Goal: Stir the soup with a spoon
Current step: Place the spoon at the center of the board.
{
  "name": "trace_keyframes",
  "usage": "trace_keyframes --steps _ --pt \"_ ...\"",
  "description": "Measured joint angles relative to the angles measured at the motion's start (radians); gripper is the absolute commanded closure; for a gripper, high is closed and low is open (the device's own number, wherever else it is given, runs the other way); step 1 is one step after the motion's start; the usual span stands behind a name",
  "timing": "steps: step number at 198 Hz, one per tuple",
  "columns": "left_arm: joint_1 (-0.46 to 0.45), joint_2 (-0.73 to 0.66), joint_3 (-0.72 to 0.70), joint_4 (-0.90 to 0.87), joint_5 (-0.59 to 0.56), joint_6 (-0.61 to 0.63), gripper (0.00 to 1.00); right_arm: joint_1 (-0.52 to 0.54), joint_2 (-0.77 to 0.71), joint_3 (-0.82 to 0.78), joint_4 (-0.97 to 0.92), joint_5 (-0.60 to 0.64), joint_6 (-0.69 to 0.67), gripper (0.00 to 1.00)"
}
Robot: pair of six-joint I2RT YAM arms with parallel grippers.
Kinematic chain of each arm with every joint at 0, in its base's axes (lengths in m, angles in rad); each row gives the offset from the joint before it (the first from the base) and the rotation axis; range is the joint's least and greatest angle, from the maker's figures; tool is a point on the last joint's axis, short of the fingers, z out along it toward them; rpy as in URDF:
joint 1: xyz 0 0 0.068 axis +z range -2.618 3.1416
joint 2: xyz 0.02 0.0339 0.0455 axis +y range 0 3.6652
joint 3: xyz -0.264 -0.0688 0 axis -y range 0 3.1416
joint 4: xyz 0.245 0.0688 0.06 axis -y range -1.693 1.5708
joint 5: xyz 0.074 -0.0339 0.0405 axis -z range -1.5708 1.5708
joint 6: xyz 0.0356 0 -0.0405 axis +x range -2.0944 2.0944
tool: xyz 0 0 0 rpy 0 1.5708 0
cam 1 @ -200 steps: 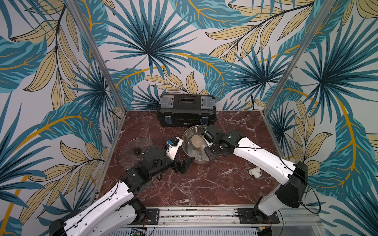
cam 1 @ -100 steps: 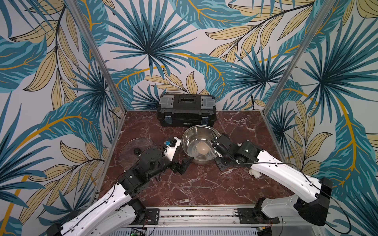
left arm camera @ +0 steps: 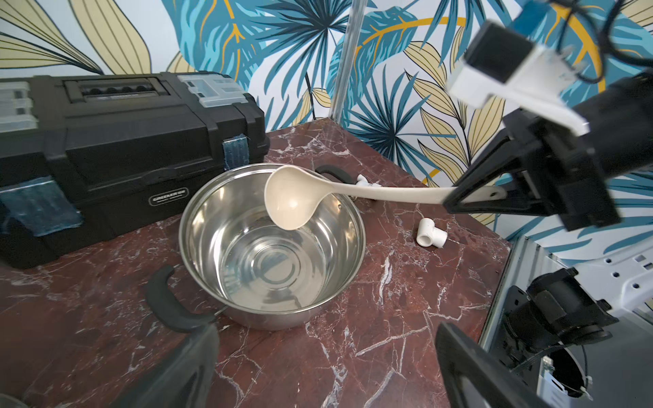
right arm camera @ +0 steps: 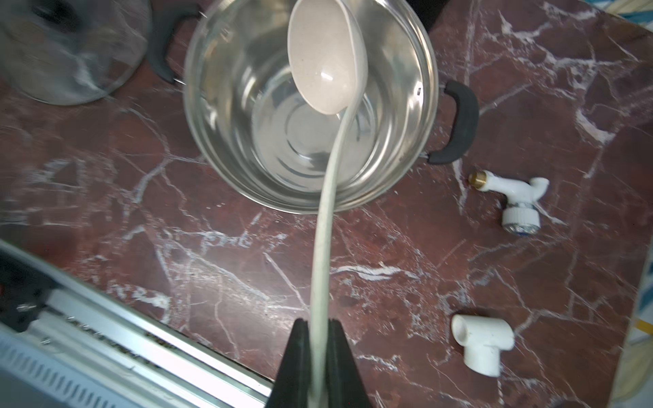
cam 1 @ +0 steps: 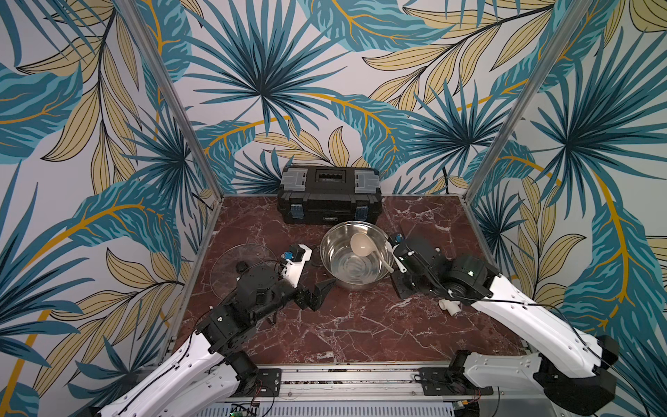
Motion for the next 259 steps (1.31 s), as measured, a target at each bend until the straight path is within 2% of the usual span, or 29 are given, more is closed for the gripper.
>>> trace_keyframes --steps 20,44,61,85,120,161,200,208,214,226,229,233,259 --pt "0.000 -0.056 0.006 -0.029 -0.069 0.001 0.00 0.000 -0.112 -0.014 0.050 -0.126 -0.005 1.00" --pt "0.000 -0.118 0.007 -0.059 -0.153 0.001 0.00 0.009 -0.196 -0.103 0.143 -0.348 0.012 1.00" --pt "0.000 -0.146 0.007 -0.072 -0.200 0.001 0.00 0.037 -0.189 -0.215 0.228 -0.480 0.047 1.00" --pt "0.000 -0.164 0.007 -0.089 -0.244 -0.002 0.00 0.082 -0.117 -0.399 0.378 -0.593 0.119 1.00" --pt "0.000 -0.177 0.006 -0.107 -0.270 -0.021 0.00 0.092 -0.036 -0.556 0.597 -0.679 0.221 1.00" --pt "0.000 -0.189 -0.023 -0.103 -0.280 -0.042 0.00 0.092 0.080 -0.563 0.804 -0.729 0.266 1.00" --pt "0.000 -0.189 -0.054 -0.102 -0.280 -0.057 0.00 0.092 0.196 -0.562 0.840 -0.736 0.261 0.99" --pt "0.000 -0.189 -0.055 -0.100 -0.280 -0.060 0.00 0.091 0.204 -0.562 0.841 -0.736 0.253 0.92" --pt "0.000 -0.189 -0.055 -0.098 -0.280 -0.061 0.00 0.090 0.205 -0.562 0.842 -0.736 0.249 0.80" --pt "0.000 -0.189 -0.055 -0.092 -0.280 -0.061 0.00 0.085 0.202 -0.562 0.830 -0.719 0.238 0.39" --pt "0.000 -0.189 -0.056 -0.090 -0.280 -0.061 0.00 0.083 0.200 -0.562 0.824 -0.713 0.237 0.18" --pt "0.000 -0.189 -0.056 -0.088 -0.280 -0.061 0.00 0.079 0.199 -0.562 0.813 -0.701 0.234 0.03" --pt "0.000 -0.186 -0.059 -0.079 -0.302 -0.056 0.00 0.029 0.140 -0.563 0.706 -0.552 0.208 0.00"
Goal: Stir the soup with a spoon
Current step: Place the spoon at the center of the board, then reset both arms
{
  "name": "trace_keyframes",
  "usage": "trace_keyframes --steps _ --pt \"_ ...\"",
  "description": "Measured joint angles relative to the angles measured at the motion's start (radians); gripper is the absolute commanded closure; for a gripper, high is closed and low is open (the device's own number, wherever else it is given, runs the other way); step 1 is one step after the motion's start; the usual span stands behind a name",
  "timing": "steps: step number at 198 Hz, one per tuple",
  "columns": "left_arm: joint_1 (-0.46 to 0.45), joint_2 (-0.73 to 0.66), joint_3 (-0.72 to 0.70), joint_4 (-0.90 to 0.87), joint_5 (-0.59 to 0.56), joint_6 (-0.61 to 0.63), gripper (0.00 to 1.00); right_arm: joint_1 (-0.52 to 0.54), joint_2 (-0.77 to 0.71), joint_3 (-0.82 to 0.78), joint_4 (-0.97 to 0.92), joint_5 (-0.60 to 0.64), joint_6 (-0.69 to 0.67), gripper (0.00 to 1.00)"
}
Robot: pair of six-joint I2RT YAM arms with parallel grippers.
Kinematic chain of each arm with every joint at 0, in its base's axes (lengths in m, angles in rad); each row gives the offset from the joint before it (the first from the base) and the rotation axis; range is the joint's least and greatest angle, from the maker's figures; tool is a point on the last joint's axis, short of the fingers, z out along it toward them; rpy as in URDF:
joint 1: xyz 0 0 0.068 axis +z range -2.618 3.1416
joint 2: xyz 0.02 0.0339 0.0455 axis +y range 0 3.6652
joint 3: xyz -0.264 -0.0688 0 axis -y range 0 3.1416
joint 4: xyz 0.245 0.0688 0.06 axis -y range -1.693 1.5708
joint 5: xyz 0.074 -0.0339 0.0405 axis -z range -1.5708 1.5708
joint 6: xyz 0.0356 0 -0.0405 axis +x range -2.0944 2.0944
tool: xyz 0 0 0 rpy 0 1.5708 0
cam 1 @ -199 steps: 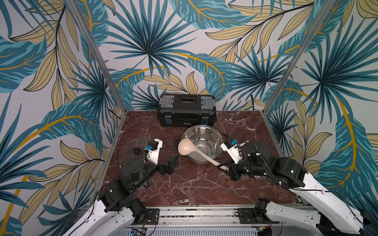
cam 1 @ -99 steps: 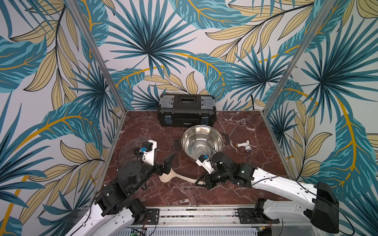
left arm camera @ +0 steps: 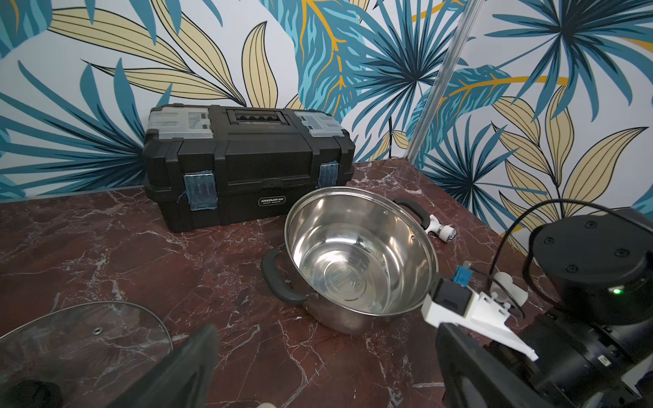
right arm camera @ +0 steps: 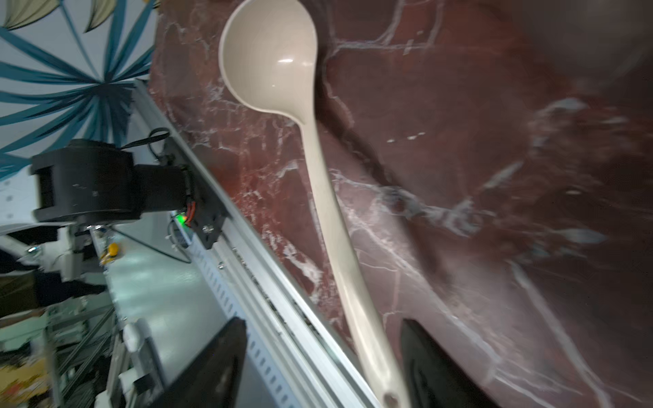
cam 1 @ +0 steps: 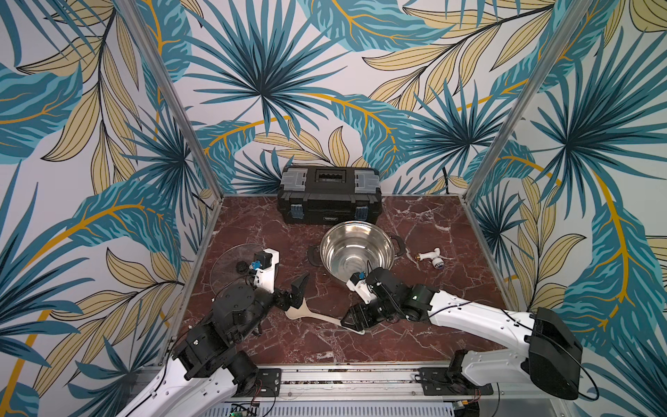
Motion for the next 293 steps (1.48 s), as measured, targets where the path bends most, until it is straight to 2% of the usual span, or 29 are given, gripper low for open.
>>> trace_keyframes --steps 21,42,57,84,101,116,134,158,175,204,228,249,266,293 --pt "0.000 0.017 0.000 -0.001 -0.046 0.009 0.00 -0.043 -0.085 0.010 -0.132 0.196 -0.029 0.01" --pt "0.000 0.051 0.010 -0.006 -0.053 0.080 0.00 -0.050 -0.166 0.063 -0.278 0.478 -0.034 0.01" --pt "0.000 0.075 0.031 -0.002 -0.062 0.132 0.00 -0.052 -0.227 0.105 -0.311 0.667 -0.063 0.01" --pt "0.000 0.097 0.035 0.065 -0.071 0.229 0.00 -0.053 -0.308 0.131 -0.186 0.866 -0.216 0.01" --pt "0.004 0.135 0.042 0.131 -0.153 0.280 0.00 -0.058 -0.304 0.129 -0.048 0.963 -0.341 0.01" --pt "0.055 0.181 0.039 0.199 -0.217 0.335 0.00 -0.130 -0.281 0.126 0.094 1.014 -0.454 0.01" --pt "0.193 0.214 -0.021 0.306 -0.239 0.375 0.00 -0.317 -0.255 0.098 0.249 1.017 -0.538 0.01" --pt "0.413 0.249 -0.158 0.389 -0.208 0.371 0.00 -0.610 -0.209 -0.034 0.439 0.984 -0.581 0.01" --pt "0.506 0.328 -0.241 0.463 -0.188 0.352 0.00 -0.720 -0.147 -0.156 0.544 0.954 -0.583 0.00" --pt "0.603 0.532 -0.270 0.571 -0.154 0.302 0.00 -0.746 0.023 -0.330 0.762 0.894 -0.566 0.01" --pt "0.665 0.778 -0.270 0.723 -0.114 0.291 0.00 -0.751 0.179 -0.361 0.975 0.840 -0.560 0.00" --pt "0.682 0.860 -0.271 0.857 -0.049 0.292 0.00 -0.766 0.192 -0.366 1.057 0.774 -0.556 0.01" --pt "0.685 0.929 -0.271 0.996 0.020 0.296 0.00 -0.789 0.211 -0.412 1.217 0.711 -0.561 0.01" --pt "0.686 1.035 -0.290 1.171 0.089 0.306 0.00 -0.802 0.224 -0.416 1.232 0.632 -0.560 0.00"
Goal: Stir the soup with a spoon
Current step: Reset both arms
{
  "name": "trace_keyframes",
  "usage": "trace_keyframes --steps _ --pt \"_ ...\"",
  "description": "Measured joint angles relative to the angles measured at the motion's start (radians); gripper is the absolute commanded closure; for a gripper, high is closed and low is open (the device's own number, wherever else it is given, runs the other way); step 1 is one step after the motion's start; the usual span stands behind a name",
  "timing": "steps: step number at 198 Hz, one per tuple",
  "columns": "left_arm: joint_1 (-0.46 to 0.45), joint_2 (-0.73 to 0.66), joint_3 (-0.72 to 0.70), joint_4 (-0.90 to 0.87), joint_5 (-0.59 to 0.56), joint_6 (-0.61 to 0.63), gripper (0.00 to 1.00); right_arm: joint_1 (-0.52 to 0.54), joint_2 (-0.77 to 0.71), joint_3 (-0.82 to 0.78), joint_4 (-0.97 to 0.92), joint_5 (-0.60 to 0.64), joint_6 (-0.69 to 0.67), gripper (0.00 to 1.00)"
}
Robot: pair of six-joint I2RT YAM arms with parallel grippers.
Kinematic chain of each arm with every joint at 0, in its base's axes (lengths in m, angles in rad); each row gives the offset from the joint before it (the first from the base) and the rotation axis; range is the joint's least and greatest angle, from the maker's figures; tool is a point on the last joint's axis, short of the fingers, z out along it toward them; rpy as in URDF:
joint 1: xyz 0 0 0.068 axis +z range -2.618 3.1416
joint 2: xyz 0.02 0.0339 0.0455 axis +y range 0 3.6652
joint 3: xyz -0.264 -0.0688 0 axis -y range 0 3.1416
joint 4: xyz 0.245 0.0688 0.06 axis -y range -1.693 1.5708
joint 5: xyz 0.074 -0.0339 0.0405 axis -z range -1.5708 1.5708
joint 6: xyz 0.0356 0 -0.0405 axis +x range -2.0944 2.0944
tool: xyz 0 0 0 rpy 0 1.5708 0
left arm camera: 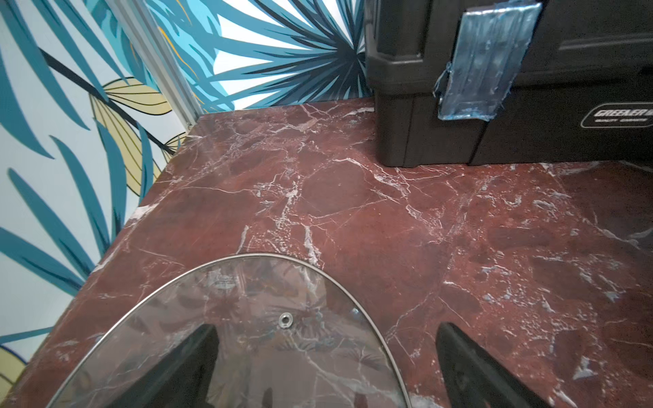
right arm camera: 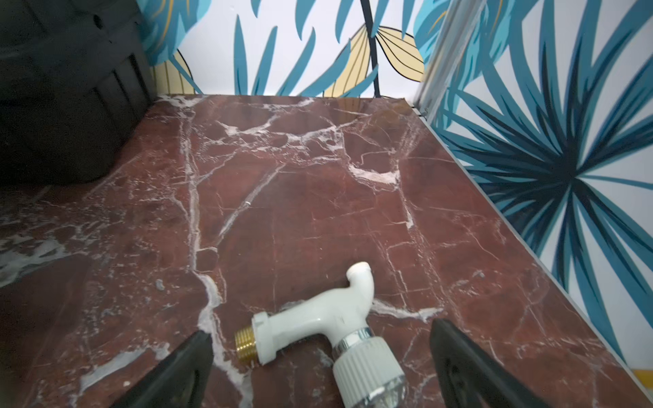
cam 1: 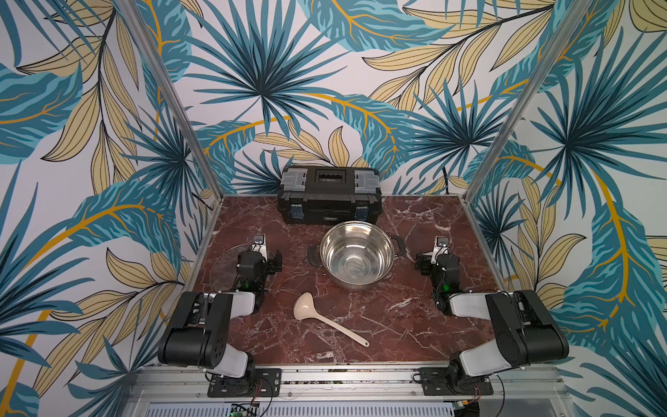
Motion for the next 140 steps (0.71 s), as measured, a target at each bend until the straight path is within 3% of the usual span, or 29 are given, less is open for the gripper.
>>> trace_keyframes --steps 140 --pt "-0.003 0.003 -0.001 0.040 0.048 0.015 0.00 -0.013 0.000 0.004 0.013 -0.061 0.000 0.00"
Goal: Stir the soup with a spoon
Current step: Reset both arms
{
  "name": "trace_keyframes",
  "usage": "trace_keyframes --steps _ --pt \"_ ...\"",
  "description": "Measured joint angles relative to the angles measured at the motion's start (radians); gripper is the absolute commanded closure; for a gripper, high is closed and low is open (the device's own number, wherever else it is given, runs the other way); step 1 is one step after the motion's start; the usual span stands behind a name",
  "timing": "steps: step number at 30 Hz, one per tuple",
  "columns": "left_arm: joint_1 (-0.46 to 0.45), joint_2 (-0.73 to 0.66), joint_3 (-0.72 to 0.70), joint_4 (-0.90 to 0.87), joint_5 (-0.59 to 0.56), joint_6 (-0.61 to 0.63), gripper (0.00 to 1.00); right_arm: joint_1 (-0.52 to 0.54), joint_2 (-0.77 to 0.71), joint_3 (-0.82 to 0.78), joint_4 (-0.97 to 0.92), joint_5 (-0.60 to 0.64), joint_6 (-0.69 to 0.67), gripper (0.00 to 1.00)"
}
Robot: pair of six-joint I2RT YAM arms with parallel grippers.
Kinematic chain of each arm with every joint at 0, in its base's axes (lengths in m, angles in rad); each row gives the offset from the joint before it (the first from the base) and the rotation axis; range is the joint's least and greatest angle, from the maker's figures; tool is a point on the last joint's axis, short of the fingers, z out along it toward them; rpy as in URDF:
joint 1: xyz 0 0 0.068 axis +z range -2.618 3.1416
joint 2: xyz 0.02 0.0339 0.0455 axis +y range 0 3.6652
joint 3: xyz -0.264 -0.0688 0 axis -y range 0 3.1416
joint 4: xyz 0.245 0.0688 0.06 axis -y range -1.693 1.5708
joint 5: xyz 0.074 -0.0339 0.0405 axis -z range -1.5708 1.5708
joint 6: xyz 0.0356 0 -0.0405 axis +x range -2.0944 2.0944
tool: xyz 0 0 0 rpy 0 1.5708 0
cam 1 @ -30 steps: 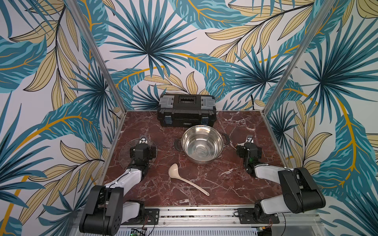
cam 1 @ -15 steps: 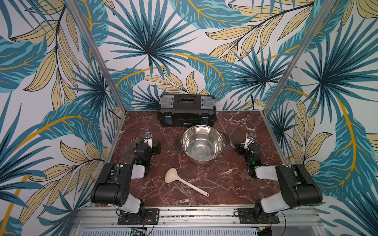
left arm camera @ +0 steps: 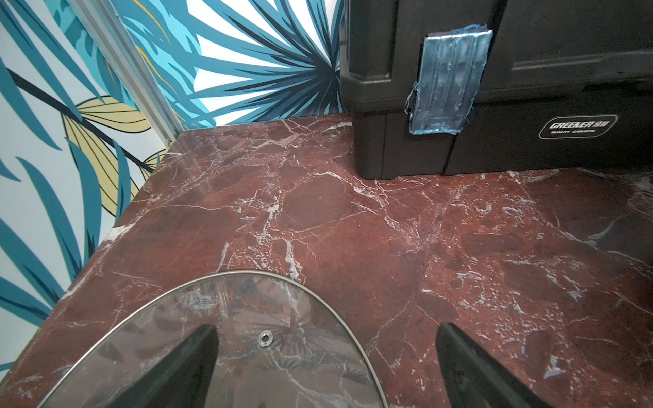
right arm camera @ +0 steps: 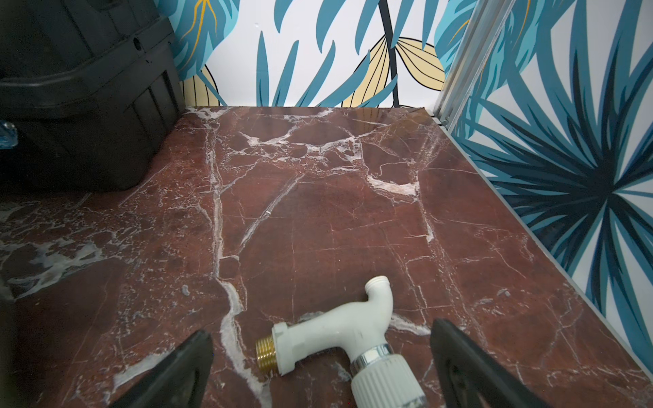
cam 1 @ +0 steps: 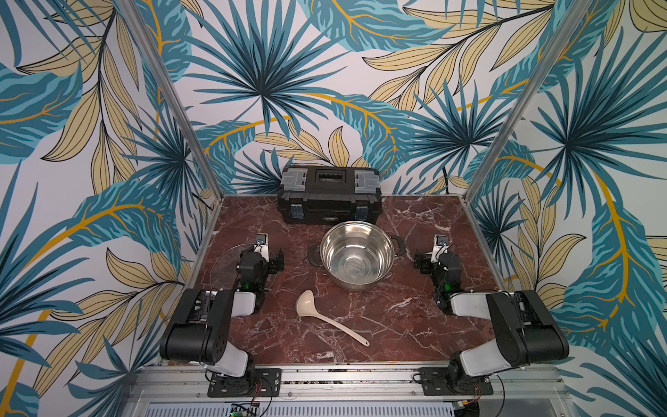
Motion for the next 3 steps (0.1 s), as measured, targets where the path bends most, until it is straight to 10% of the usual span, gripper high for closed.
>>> trace_keyframes --steps 3 --pt "-0.002 0.000 0.000 0.000 -0.001 0.005 0.00 -0.001 0.000 0.000 0.000 0.000 0.000 0.01"
